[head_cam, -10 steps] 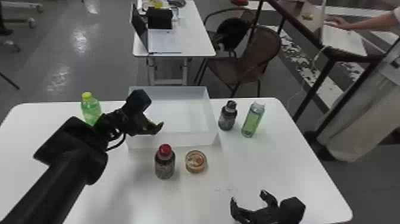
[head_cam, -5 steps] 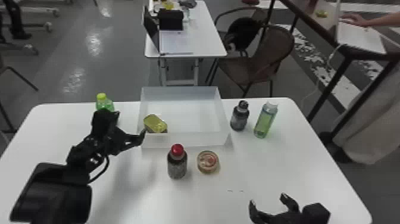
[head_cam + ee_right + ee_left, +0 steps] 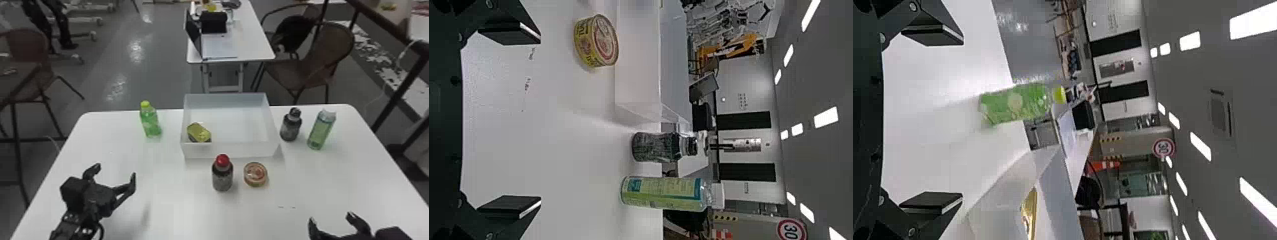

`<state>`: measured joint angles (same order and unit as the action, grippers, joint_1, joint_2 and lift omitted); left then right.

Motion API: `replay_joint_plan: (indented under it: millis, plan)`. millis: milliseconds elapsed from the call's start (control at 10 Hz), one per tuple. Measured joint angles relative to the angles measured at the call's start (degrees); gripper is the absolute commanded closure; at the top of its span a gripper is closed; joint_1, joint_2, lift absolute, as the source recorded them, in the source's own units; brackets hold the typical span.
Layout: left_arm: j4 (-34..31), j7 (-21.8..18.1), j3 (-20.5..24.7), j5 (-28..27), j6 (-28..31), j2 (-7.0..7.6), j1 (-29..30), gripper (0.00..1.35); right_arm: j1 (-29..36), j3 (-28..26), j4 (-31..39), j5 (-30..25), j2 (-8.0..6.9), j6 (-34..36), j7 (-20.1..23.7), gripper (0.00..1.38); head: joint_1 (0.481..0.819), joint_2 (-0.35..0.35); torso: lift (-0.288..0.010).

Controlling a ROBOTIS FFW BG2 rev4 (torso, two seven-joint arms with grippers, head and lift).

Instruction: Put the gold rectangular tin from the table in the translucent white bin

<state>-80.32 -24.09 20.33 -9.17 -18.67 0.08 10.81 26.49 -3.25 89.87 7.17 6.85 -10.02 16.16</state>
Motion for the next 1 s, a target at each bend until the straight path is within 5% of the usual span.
replay_joint_plan:
  millis: [600, 1000]
  plan:
    - [-3.6, 1.0, 9.1, 7.0, -8.8, 0.00, 13.6, 0.19, 3.7, 0.0, 5.7, -5.1, -0.82, 0.4, -2.0, 0.15, 0.695, 0.269, -0.030]
    - [-1.4, 1.0, 8.1, 8.4, -8.9, 0.00, 14.4, 0.19, 4.1, 0.0, 6.3, -7.0, -1.06, 0.5, -2.0, 0.15, 0.695, 0.279, -0.030]
